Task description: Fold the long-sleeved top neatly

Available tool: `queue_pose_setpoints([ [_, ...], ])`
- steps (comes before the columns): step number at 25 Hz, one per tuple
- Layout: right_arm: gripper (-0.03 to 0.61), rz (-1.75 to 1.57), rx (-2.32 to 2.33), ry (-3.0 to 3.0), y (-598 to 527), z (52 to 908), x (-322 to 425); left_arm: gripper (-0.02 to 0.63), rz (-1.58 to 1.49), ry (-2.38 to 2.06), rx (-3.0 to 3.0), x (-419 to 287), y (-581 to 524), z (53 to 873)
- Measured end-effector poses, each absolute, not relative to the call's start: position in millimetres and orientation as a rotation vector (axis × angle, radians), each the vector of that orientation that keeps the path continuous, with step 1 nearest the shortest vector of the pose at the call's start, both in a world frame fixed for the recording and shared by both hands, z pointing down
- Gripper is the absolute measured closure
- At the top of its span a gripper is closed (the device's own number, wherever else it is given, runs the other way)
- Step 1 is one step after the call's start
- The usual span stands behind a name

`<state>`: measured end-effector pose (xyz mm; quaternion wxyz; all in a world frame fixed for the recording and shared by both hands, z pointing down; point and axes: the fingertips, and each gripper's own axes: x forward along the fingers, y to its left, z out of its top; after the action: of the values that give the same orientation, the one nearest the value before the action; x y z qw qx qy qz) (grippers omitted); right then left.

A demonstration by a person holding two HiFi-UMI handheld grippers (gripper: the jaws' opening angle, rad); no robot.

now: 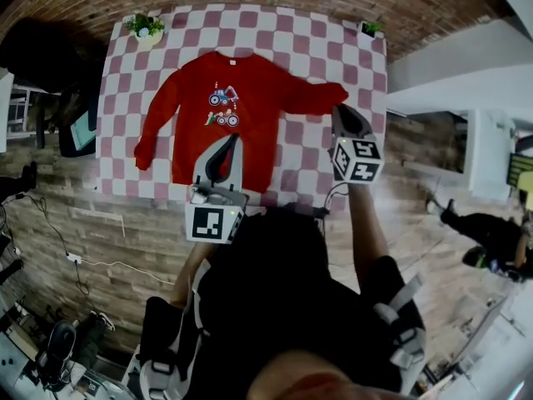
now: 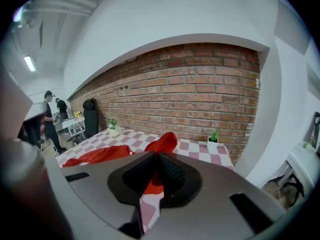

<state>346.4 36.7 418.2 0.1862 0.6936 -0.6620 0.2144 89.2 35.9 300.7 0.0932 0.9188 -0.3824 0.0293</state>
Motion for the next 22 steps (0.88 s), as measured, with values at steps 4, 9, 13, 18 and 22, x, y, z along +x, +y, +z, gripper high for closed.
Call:
queue_pose_setpoints([
  [4, 0.554, 0.522, 1.896, -1.912, 25, 397, 315, 0.609, 0.066, -1.172, 2.706, 59, 34, 299],
  [9, 0.554, 0.436, 1.803, -1.973, 7, 381, 271, 0.609, 0.038, -1.227, 2.673, 23, 30, 299],
  [13, 0.554, 0.362, 1.689, -2.004, -1, 381, 233, 0.609, 0.029, -1.264, 2.660, -3, 29, 299],
  [18, 0.554, 0.294, 1.546, -2.039, -11, 387, 183, 0.609, 0.017, -1.311, 2.628, -34, 27, 303],
  [22, 0.554, 0.270, 1.445, -2.068, -19, 397, 137, 0.609, 0.012, -1.344, 2.596, -58, 25, 307],
])
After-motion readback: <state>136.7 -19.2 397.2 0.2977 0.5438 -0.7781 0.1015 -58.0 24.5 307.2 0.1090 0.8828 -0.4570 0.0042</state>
